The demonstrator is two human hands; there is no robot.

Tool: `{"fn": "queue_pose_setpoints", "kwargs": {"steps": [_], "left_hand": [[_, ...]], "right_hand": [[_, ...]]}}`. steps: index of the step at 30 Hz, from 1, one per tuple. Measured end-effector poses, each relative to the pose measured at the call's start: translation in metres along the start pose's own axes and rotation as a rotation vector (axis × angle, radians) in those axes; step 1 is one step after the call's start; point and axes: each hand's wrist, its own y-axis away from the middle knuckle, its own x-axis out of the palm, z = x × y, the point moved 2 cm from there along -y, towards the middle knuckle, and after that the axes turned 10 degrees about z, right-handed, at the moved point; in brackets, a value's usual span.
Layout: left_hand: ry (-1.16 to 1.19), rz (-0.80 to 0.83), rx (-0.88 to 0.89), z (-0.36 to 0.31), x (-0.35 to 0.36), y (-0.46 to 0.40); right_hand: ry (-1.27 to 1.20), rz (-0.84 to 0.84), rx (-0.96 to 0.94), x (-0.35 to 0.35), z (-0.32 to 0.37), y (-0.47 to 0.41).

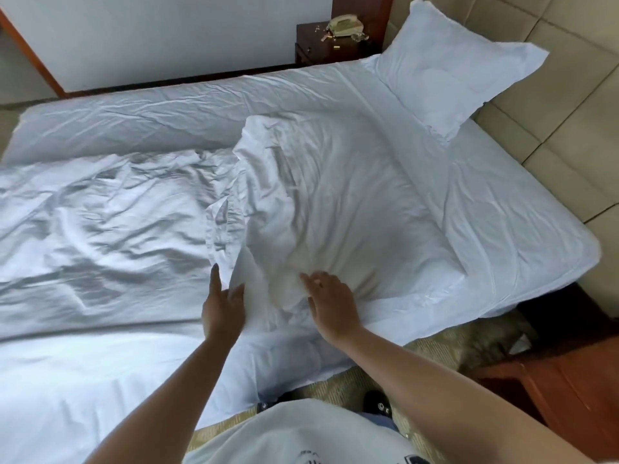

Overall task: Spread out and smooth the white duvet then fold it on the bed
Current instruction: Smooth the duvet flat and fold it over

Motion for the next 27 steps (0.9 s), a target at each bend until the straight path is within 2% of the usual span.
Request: {"fn": "queue_pose_setpoints", "kwargs": {"steps": [2,4,5,6,8,10,11,12,13,15,17,18,19,21,22,23,25,27], "left_hand": [[-0.085,-0.074,0.116,-0.018,-0.009,0.013],[0.019,-0.189,0.146,-0.027,-0.022,0.024],[0.100,-0.239,0.102,-0.021,-0.030,0.022],[0.173,-0.249,0.025,-0.015,-0.040,0.016],[0.358,-0.102,-0.214,0.012,-0.063,-0.005],[0.556,0.231,-0.515,0.043,-0.079,-0.011],[0.567,0.391,-0.589,0.054,-0.084,-0.010],[0.577,0.525,-0.591,0.064,-0.086,-0.010],[0.619,0.586,-0.547,0.068,-0.087,-0.012],[0.837,0.580,-0.412,0.067,-0.091,-0.019],[1.005,0.605,-0.368,0.058,-0.089,-0.024],[0.947,0.684,-0.396,0.053,-0.087,-0.022],[0.784,0.793,-0.446,0.051,-0.085,-0.021],[0.285,0.991,-0.485,0.055,-0.079,-0.024],[0.145,1.008,-0.508,0.056,-0.078,-0.031],[0.123,0.984,-0.516,0.054,-0.078,-0.040],[0.319,0.885,-0.537,0.037,-0.077,-0.061],[0.507,0.834,-0.580,0.011,-0.071,-0.077]], "right_hand": [[0.001,0.137,-0.042,0.001,0.007,-0.009],[-0.137,0.452,0.034,-0.002,0.013,-0.017],[-0.272,0.465,0.104,-0.008,0.016,-0.023],[-0.423,0.397,0.181,-0.016,0.019,-0.031],[-0.604,0.261,0.271,-0.032,0.029,-0.049],[-0.640,0.284,0.229,-0.036,0.048,-0.063],[-0.615,0.333,0.197,-0.034,0.059,-0.068],[-0.576,0.404,0.172,-0.029,0.070,-0.073],[-0.521,0.483,0.160,-0.023,0.080,-0.075],[-0.405,0.571,0.140,-0.012,0.093,-0.078],[-0.317,0.519,0.143,-0.007,0.097,-0.082],[-0.300,0.527,0.160,-0.007,0.098,-0.084],[-0.309,0.572,0.186,-0.008,0.097,-0.087],[-0.395,0.668,0.248,-0.015,0.097,-0.090],[-0.394,0.646,0.260,-0.020,0.094,-0.095],[-0.360,0.567,0.260,-0.028,0.091,-0.105],[-0.345,0.434,0.277,-0.042,0.085,-0.125],[-0.357,0.446,0.267,-0.045,0.084,-0.142]]}}
